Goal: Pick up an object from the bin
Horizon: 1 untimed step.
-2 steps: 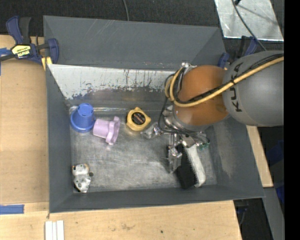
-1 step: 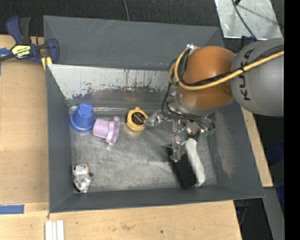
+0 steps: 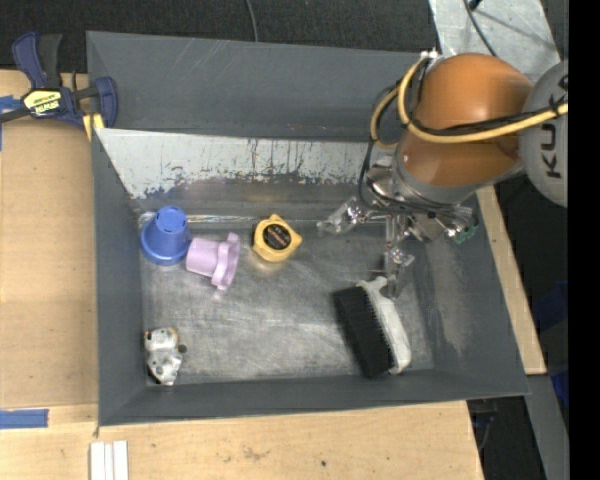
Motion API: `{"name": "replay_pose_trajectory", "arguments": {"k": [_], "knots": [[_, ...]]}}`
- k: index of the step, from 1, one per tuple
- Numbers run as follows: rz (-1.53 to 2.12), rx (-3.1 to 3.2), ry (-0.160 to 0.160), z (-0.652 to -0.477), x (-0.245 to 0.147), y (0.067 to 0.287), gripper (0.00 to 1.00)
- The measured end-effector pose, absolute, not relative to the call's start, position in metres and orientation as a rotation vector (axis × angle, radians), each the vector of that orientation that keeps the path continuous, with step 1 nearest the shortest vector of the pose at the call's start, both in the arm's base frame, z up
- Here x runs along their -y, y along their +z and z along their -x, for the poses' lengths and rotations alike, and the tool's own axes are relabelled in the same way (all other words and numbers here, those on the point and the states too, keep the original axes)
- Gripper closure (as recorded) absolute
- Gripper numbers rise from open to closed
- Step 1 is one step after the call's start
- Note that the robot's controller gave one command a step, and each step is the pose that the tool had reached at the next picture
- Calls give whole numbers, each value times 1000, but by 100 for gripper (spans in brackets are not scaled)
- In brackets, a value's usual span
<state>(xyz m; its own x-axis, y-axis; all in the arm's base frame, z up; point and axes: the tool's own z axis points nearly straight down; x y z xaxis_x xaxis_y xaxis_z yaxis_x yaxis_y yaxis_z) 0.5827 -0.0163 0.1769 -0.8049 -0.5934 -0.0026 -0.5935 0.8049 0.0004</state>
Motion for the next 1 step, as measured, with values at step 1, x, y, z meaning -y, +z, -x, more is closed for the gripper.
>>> {"name": "replay_pose_trajectory", "arguments": {"k": [1], "knots": [[1008,-2961,-8,-542,29,152,0]]}}
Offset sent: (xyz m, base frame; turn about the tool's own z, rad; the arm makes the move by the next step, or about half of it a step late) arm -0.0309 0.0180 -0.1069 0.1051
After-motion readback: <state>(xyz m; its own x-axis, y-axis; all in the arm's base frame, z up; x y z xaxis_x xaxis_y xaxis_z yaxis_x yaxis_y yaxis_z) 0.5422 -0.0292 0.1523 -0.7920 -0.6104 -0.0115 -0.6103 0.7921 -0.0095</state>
